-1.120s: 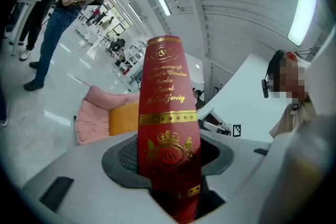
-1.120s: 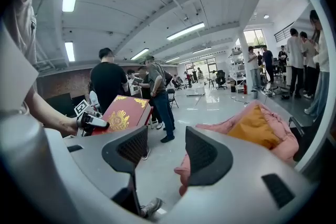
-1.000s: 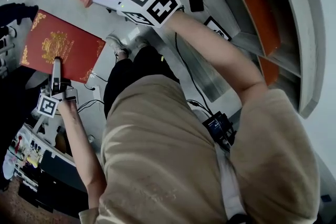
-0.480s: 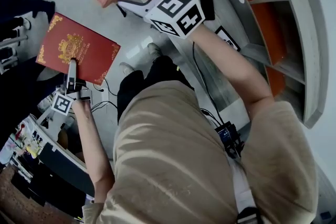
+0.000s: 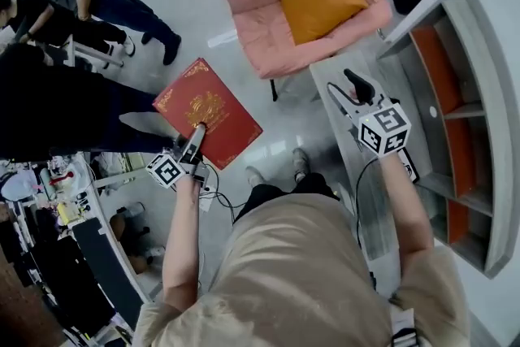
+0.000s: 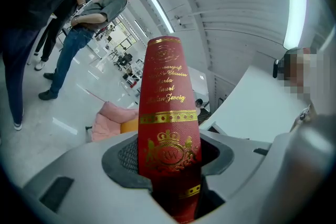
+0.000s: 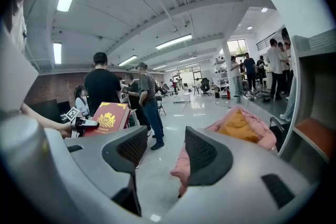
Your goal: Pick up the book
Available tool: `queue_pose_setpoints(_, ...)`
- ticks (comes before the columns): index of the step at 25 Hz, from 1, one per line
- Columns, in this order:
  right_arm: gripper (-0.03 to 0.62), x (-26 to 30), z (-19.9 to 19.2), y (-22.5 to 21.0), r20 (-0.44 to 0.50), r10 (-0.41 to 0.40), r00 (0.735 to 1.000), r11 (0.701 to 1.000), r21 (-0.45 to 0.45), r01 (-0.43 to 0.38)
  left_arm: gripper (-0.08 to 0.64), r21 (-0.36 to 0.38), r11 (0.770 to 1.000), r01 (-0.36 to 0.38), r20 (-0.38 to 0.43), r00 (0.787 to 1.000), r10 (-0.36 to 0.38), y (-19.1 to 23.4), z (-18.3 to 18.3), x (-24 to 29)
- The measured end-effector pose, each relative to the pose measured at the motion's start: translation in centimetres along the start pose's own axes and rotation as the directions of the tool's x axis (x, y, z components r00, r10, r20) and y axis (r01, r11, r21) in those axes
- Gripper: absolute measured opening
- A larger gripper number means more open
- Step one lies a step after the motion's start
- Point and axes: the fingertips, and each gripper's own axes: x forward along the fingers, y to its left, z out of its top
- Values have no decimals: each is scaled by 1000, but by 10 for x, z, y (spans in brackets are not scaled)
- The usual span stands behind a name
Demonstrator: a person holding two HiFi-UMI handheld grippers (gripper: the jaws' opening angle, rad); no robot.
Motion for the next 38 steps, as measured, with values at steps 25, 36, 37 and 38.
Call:
queue_pose_setpoints(25,235,139,-57,93,-139,63,988,998,25,-60,241,-109,994,-27,-43,999,22,107,15,-18)
queue_pose_setpoints(36,232,159,-78,112,-167,122,978,992,60,-113,241,-138,990,25,-96,995,-39,78,-20,31)
queue_pose_setpoints(37,232,158,-80,113,-168,126,978,991,63,-117,241,-137,990,28,-103,994,-42,75,-24,34)
queue_pose_setpoints(38,230,157,-82,114,-168,130,977,991,65,-121,241,-137,990,29,-110,993,-44,72,-27,37)
